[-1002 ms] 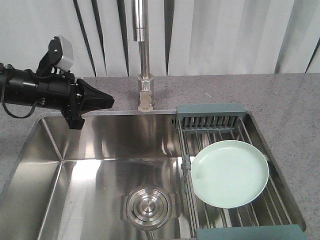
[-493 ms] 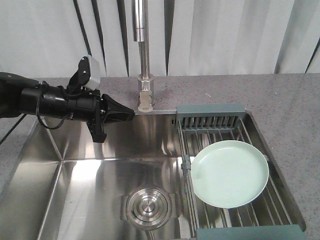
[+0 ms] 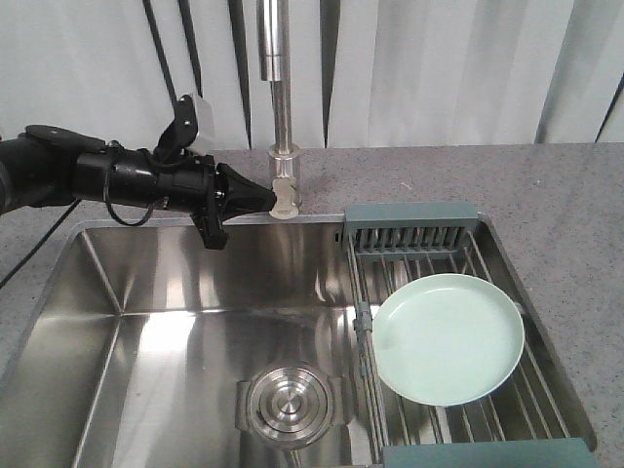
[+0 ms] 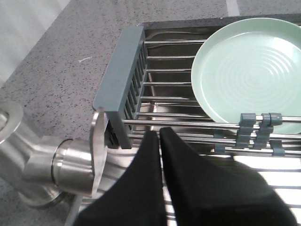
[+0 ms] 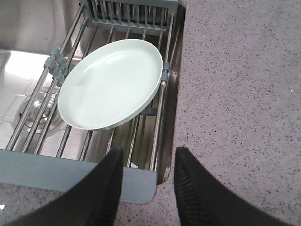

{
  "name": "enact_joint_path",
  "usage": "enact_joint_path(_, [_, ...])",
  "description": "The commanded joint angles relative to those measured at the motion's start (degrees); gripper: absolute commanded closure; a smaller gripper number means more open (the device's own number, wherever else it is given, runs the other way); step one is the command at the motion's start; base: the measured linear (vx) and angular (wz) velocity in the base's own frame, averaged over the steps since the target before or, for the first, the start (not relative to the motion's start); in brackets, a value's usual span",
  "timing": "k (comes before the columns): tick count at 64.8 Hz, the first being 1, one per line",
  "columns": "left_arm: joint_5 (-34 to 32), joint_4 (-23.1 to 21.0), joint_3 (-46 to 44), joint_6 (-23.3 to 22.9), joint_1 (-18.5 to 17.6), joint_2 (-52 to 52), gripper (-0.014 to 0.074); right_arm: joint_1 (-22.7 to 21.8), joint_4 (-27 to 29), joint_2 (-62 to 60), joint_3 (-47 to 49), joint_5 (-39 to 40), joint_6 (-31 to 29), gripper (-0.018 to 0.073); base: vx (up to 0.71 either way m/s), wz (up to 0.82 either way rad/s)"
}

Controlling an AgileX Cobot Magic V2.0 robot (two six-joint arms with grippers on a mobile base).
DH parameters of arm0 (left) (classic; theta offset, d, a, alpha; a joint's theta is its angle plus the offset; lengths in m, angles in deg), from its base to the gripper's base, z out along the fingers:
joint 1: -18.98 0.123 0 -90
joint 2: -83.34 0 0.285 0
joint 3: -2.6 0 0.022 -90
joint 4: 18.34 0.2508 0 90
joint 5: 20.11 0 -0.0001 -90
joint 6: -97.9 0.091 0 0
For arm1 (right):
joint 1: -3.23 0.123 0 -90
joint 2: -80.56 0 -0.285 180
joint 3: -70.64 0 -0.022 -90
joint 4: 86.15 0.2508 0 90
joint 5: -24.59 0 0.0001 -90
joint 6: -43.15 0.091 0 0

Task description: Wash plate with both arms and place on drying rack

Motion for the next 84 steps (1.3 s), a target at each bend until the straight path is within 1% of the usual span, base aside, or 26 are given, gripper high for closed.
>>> enact_joint_path(1, [1.9, -4.1, -3.8, -1.1, -1.1, -1.4, 0.0604, -0.1, -0.1, 0.3, 1.5, 3.1, -0.6, 0.0296, 0.00, 0.00])
enact_joint_path(8, [1.6, -4.2, -6.6, -1.7, -1.8, 0.5, 0.0604, -0.1, -0.1, 0.3, 1.5, 3.1, -0.6, 0.0296, 0.00, 0.00])
enact_joint_path(29, [-4.8, -4.1, -15.1, -2.4, -1.9, 3.8, 0.0604, -0.1, 0.0, 0.3, 1.5, 3.2, -0.6, 0.0296, 0.00, 0.00])
enact_joint_path(44, [-5.6, -4.2, -20.8, -2.5, -1.9, 3.8, 0.0604, -0.1, 0.0, 0.3, 1.5, 3.2, -0.6, 0.0296, 0.00, 0.00])
enact_joint_path(48, [-5.6, -4.1, -22.0, -3.7, -1.9, 3.8, 0.0604, -0.1, 0.0, 0.3, 1.5, 3.2, -0.6, 0.0296, 0.00, 0.00])
enact_joint_path(56, [-3.6, -3.9, -23.9, -8.2, -1.8, 3.7, 0.0604, -0.1, 0.0, 0.3, 1.5, 3.2, -0.6, 0.0296, 0.00, 0.00])
enact_joint_path(60, [-2.8, -2.1, -24.4, -9.9, -1.8, 3.4, 0.0604, -0.1, 0.0, 0.3, 1.5, 3.2, -0.6, 0.0296, 0.00, 0.00])
enact_joint_path(65, [-3.4, 0.8, -24.3, -14.7, -1.8, 2.5, 0.0603, -0.1, -0.1, 0.3, 1.5, 3.2, -0.6, 0.0296, 0.00, 0.00])
enact_joint_path(69, [-3.7, 4.6, -24.3, -20.4, -1.8, 1.3, 0.0603, -0.1, -0.1, 0.3, 1.5, 3.2, -0.6, 0.0296, 0.00, 0.00])
enact_joint_path(75, [-4.5, 11.5, -24.3, -29.1, -1.8, -0.4, 0.0603, -0.1, 0.0, 0.3, 1.5, 3.2, -0.6, 0.0296, 0.00, 0.00])
enact_joint_path(78, [-5.8, 14.7, -24.3, -35.2, -1.8, -1.4, 0.0603, -0.1, 0.0, 0.3, 1.5, 3.2, -0.6, 0.0296, 0.00, 0.00])
enact_joint_path(79, [-6.1, 15.6, -24.3, -38.1, -1.8, -1.9, 0.0603, -0.1, 0.0, 0.3, 1.5, 3.2, -0.6, 0.0296, 0.00, 0.00])
enact_joint_path(80, [-6.5, 16.5, -24.3, -40.1, -1.8, -2.2, 0.0603, -0.1, 0.0, 0.3, 1.5, 3.2, -0.6, 0.0296, 0.00, 0.00])
enact_joint_path(81, [-7.0, 18.0, -24.3, -43.1, -1.8, -2.6, 0.0603, -0.1, 0.0, 0.3, 1.5, 3.2, -0.6, 0.0296, 0.00, 0.00])
enact_joint_path(84, [-7.7, 21.9, -24.3, -49.1, -1.7, -3.5, 0.0603, -0.1, 0.0, 0.3, 1.5, 3.2, -0.6, 0.0296, 0.00, 0.00])
